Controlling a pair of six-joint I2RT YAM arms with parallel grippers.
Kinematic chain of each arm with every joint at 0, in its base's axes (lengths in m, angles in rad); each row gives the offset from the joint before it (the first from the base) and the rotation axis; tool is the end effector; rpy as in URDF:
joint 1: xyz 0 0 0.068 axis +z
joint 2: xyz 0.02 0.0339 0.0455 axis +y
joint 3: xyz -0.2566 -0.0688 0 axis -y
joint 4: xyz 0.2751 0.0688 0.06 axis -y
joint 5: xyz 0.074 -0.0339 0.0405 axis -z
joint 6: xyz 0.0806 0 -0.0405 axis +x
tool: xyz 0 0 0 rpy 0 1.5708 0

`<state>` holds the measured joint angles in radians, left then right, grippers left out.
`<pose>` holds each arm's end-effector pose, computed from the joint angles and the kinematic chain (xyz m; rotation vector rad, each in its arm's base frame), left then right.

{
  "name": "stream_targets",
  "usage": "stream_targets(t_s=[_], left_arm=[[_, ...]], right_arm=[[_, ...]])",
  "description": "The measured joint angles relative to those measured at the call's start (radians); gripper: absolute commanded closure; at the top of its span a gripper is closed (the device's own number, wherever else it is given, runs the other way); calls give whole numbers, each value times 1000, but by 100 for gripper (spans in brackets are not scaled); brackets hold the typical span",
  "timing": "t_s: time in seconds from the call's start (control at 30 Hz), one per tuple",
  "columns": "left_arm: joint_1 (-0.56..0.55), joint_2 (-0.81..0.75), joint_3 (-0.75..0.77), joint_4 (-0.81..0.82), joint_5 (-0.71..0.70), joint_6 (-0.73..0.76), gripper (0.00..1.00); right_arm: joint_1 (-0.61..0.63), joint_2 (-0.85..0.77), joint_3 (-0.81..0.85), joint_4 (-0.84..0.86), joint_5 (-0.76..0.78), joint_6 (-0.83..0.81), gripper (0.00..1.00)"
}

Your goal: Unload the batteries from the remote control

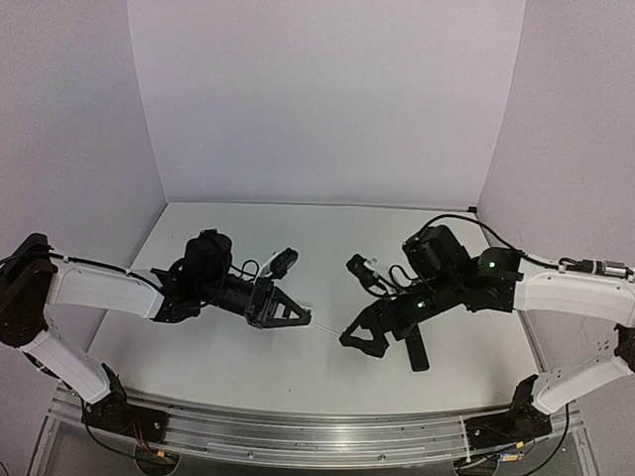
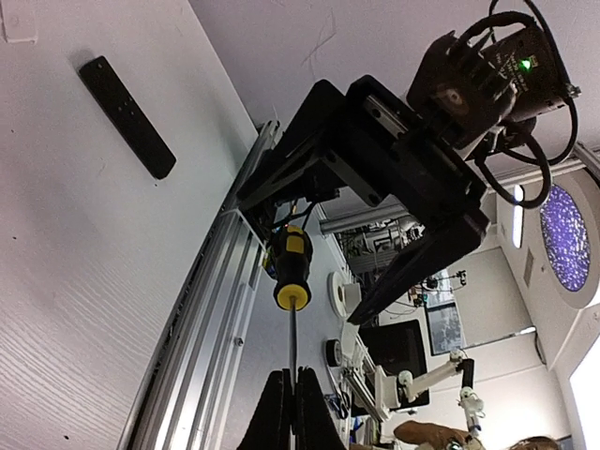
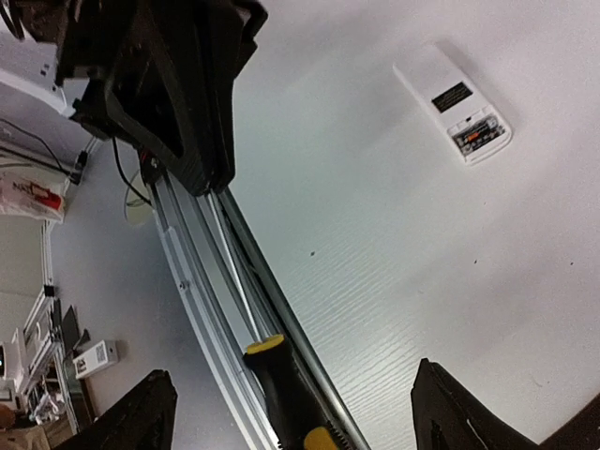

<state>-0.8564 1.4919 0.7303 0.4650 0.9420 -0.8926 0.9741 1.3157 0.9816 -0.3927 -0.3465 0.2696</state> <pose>0.1842 -0.3120 0.1874 0.7777 2.1825 -1.9391 0.1722 0.3022 0.2287 -1.0319 2.2460 0.9950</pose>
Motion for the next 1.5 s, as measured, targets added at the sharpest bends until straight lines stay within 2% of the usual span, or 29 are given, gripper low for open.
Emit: stream_targets(t_s=[0.27,0.63,0.87,1.07,1.17,1.37,1.43,1.5], left_arm=[[6,-174,-181,211,-201,-42,100],[7,-318,-262,298,-299,-51,100],[7,-327,-269,303,-310,-53,100],[7,-336,-270,313,-311,-59,100],[7,-337,-274,327,-310,-59,100],[7,-337,-275,353,-303,-65,100],[7,-337,-276,358,-298,-69,100],[7,-337,-280,367,-292,-72,100]], right_arm=[[-2,-103,-130,279,43,253,14],[-2,-113,-220,540,51,470,15],[-3,-103,-232,697,11,541,26],[-4,-88,-232,766,-29,588,34],[-4,-87,-232,790,-44,606,42],[-5,-83,-237,816,-51,632,66],[-6,-77,-238,821,-52,644,80],[-7,-70,-238,825,-54,652,99]])
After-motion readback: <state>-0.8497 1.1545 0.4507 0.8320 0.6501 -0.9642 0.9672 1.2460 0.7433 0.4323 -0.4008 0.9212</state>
